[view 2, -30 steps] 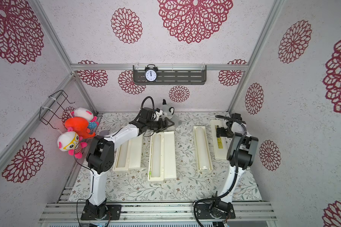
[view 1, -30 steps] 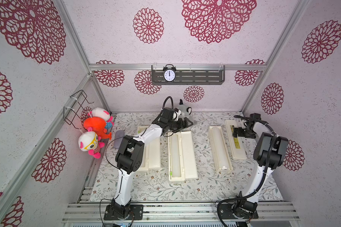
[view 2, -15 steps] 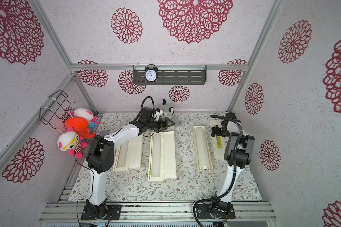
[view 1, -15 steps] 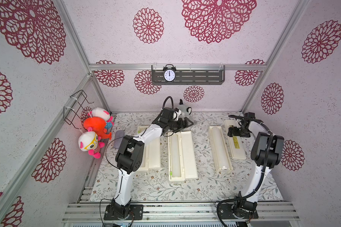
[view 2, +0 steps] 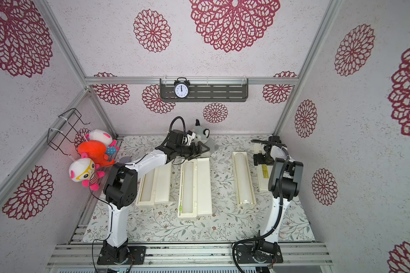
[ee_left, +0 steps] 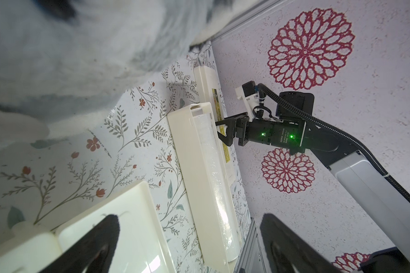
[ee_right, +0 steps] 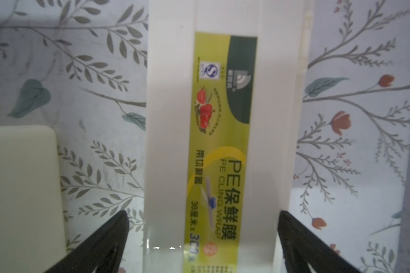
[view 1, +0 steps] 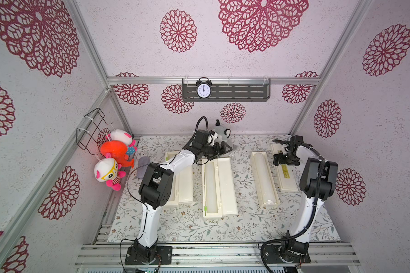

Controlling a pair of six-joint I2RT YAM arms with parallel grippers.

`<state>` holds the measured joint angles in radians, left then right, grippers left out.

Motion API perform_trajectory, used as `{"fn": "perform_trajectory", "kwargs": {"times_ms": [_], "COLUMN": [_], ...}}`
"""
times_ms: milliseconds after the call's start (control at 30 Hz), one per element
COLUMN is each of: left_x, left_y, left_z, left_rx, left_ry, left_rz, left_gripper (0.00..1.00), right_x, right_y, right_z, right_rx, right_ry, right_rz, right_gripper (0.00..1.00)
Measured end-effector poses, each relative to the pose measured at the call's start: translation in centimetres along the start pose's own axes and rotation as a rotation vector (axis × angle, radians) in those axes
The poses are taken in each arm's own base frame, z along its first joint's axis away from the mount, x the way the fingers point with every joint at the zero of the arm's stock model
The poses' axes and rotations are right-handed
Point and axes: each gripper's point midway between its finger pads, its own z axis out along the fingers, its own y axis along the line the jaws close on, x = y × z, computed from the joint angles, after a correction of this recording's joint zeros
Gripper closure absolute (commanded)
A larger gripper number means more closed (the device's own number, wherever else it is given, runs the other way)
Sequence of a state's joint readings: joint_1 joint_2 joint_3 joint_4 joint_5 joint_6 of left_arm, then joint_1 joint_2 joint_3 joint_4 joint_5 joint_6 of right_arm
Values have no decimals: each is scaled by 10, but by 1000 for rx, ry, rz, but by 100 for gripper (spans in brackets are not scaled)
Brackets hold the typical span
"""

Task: Put plastic wrap rolls into dispensers
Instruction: Pick up the lid from the center of the board.

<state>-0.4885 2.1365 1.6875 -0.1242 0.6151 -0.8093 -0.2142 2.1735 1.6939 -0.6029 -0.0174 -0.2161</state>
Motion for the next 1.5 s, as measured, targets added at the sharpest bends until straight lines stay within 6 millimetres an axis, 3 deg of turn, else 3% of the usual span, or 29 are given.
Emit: {"fn": "perform_trajectory", "kwargs": {"times_ms": [467,1133,1500], "left_x": [-1,1,1], "left_y": [0,4,4], "left_z": [0,0,0], "left_rx": [2,-1,-2], "left_ry": [-3,-2,-3], "left_rz": [-2,-9,-9], "left_gripper": [2,2,2], "right_x": [5,18,22], "right_y": [-8,-6,4], "right_z": [2,13,8], "right_rx": [119,-6,-58], "right_ry": [34,66,31], "right_rz": [-19,27,34], "right_gripper": [1,1,13]}}
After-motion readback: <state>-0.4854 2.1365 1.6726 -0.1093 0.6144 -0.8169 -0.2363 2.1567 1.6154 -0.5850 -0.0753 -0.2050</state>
